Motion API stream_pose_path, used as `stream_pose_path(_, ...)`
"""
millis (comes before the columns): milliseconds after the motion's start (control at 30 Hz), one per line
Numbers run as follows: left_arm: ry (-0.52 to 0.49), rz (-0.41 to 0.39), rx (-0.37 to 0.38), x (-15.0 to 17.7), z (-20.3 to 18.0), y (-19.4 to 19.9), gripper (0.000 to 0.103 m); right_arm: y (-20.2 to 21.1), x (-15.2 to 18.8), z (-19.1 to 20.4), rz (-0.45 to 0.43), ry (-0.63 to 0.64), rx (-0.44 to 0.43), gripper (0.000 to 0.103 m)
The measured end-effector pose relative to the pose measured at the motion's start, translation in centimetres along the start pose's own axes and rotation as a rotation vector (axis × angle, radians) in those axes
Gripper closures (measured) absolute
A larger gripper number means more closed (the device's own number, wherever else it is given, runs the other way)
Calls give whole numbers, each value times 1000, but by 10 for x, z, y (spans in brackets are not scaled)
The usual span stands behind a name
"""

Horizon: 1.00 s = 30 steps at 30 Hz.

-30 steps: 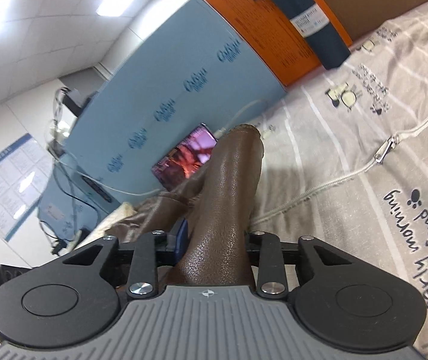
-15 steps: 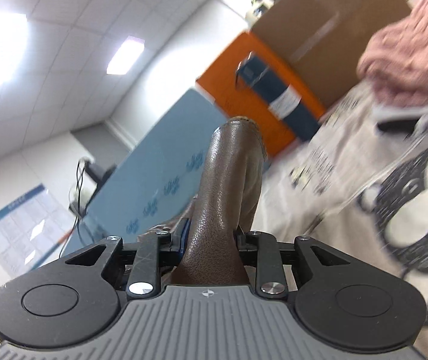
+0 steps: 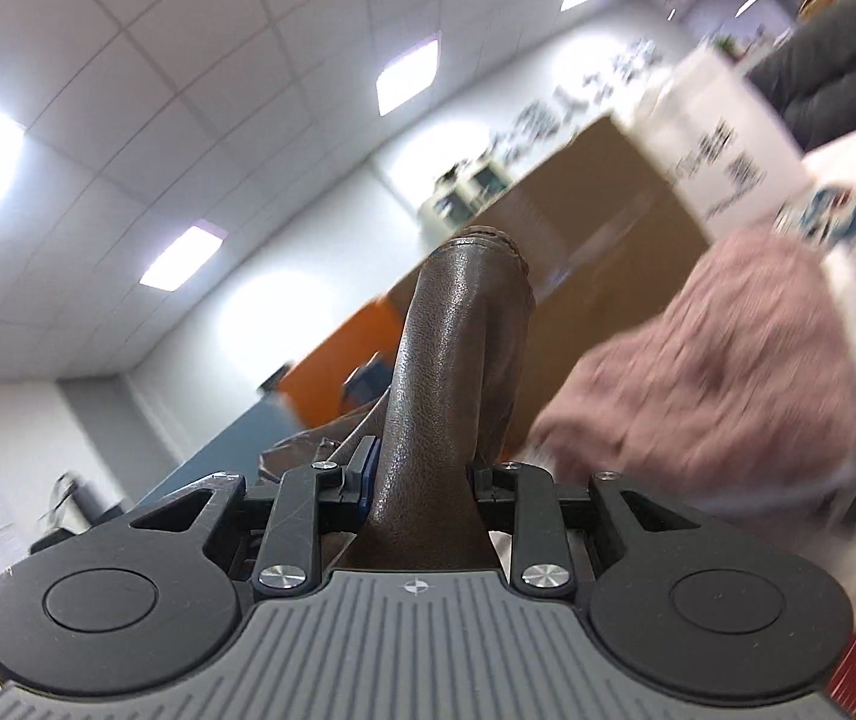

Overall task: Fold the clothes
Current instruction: 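Lift the folded jacket with both grippers off the table, then carry the folded brown jacket with both grippers and lower it onto the cloth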

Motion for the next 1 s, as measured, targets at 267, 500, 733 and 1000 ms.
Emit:
stream_pose_path(267, -53, -69, 47, 2, -28, -83, 78, -20, -44, -60, -207, -65, 118, 79)
stream_pose_path(500, -120, -36, 53, 28, -47, -137, 78, -25, -50, -108, -353, 1, 284, 79)
stream_pose_path(733, -173, -14, -4, 36, -36, -153, 77, -37, -45, -142, -370, 76, 446, 77)
stream_pose_path(1000, -200, -77, -194, 35, -21, -123, 13, -55, -33, -167, -281, 112, 557, 69)
Point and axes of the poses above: each gripper's, at about its wrist camera, not at the fingertips, and y roughly against the way its jaws point, z to its left, x to its underside, the point moved 8 cm from there along -y, roughly the way its jaws point, and after that the axes turned 9 degrees about -z, right-handed, at the moved point
